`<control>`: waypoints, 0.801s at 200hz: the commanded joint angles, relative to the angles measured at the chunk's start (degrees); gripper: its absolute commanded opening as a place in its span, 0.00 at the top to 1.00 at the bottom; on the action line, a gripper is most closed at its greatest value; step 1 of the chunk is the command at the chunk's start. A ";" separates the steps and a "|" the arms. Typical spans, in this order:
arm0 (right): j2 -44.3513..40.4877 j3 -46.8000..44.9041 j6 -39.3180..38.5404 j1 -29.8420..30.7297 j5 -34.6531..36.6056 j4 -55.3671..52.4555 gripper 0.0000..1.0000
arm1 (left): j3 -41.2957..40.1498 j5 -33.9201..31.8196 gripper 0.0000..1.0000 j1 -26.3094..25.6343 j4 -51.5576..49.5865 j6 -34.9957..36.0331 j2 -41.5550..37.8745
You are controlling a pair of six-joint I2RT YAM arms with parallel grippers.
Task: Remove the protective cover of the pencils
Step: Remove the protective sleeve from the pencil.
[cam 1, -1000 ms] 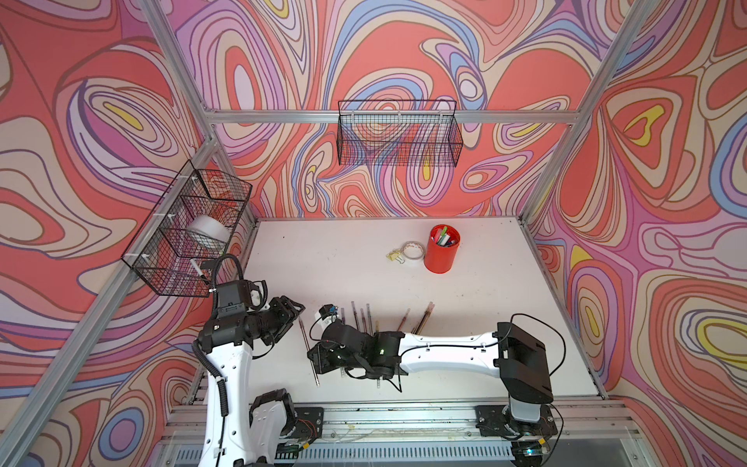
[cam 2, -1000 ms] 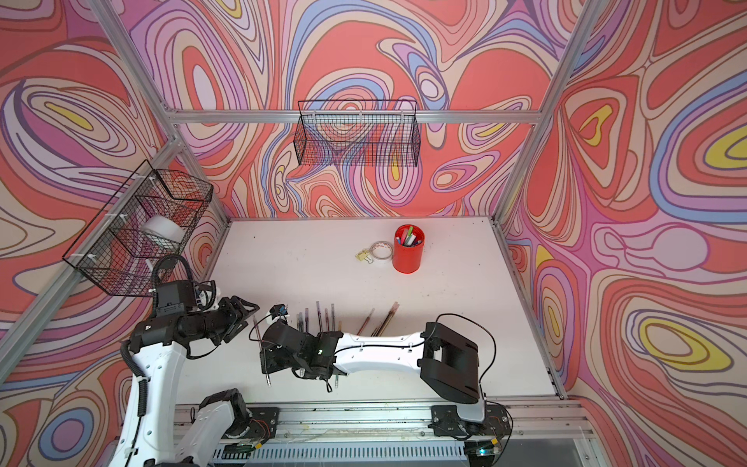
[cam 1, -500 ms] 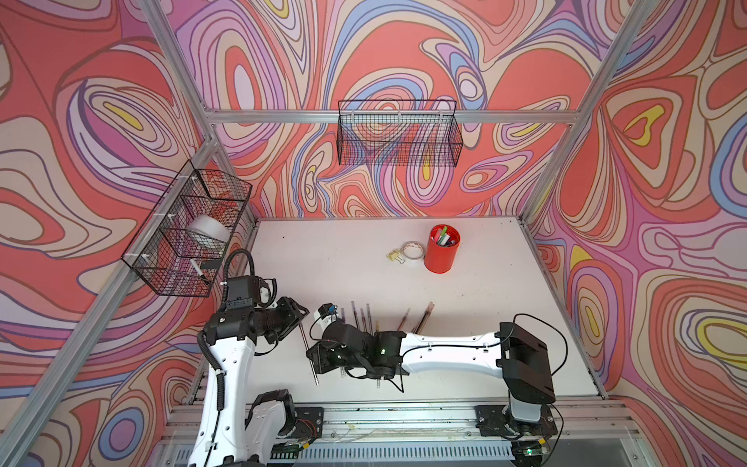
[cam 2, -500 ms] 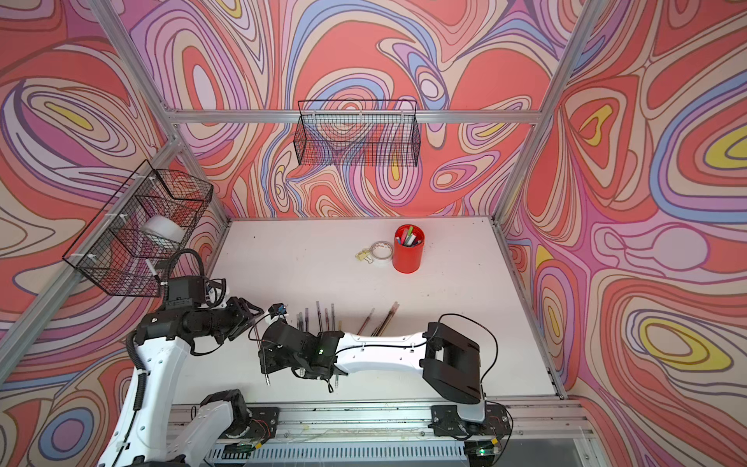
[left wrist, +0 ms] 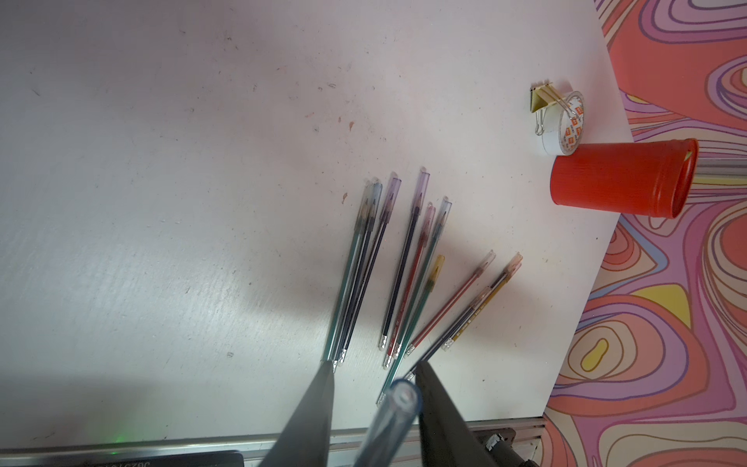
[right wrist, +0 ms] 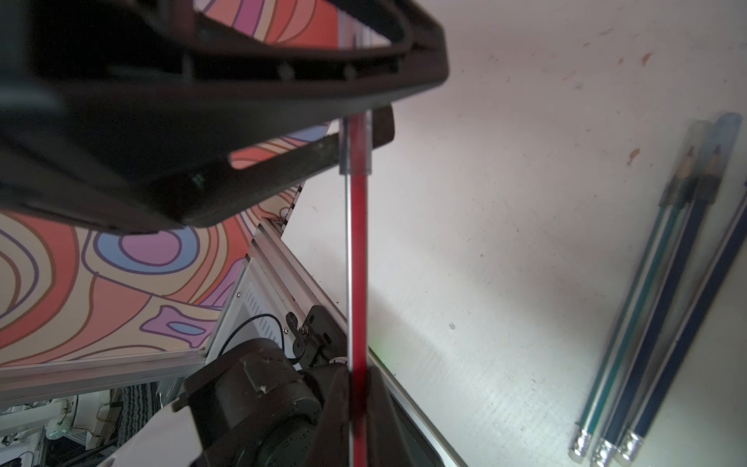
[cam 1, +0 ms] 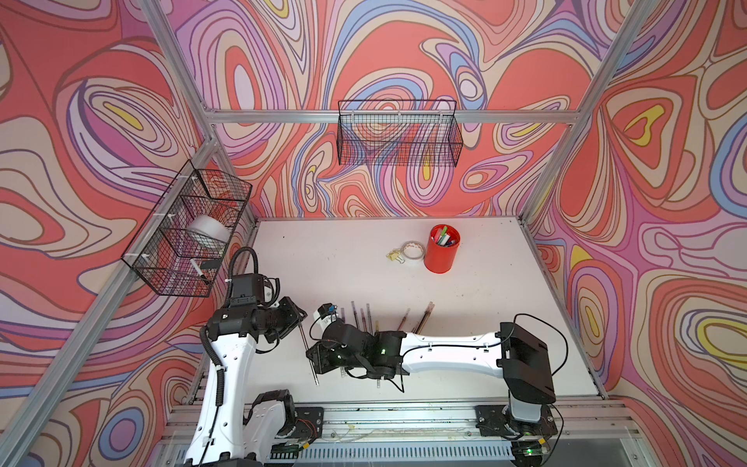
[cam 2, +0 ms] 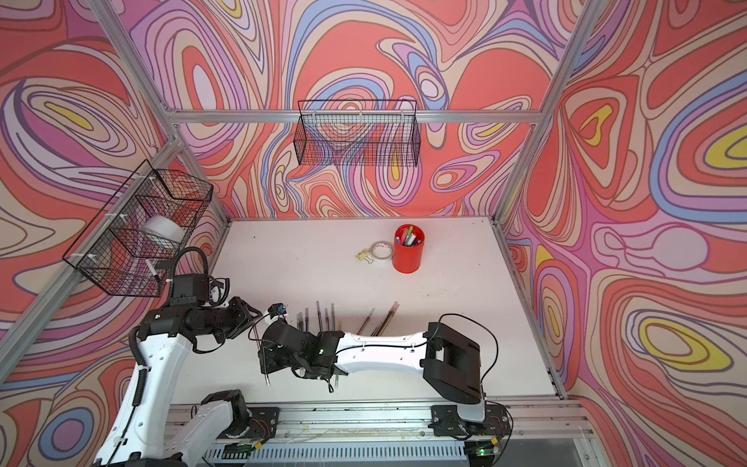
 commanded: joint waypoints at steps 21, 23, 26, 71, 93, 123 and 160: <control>-0.50 0.08 -0.66 0.29 -0.70 0.13 0.99 | 1.17 -0.56 0.75 -0.28 -1.27 0.67 0.12; -0.49 0.13 -0.66 0.27 -0.69 0.13 0.99 | 1.13 -0.57 0.75 -0.26 -1.25 0.66 0.11; -0.46 0.17 -0.66 0.26 -0.69 0.11 0.99 | 1.09 -0.57 0.76 -0.26 -1.19 0.72 0.14; 0.18 0.90 0.04 0.27 0.48 -0.96 0.94 | 0.83 -0.35 0.88 -0.31 -0.89 0.81 0.40; 1.24 2.65 0.30 0.31 1.09 -2.76 0.82 | 0.83 0.29 0.93 -0.32 -0.81 1.38 1.11; 3.48 5.63 0.57 0.28 0.52 -4.16 0.75 | 0.93 1.24 0.96 -0.31 -0.43 1.83 1.48; 4.03 6.95 0.50 0.34 1.43 -5.48 0.92 | 2.56 0.99 0.97 -0.31 -0.60 2.89 2.54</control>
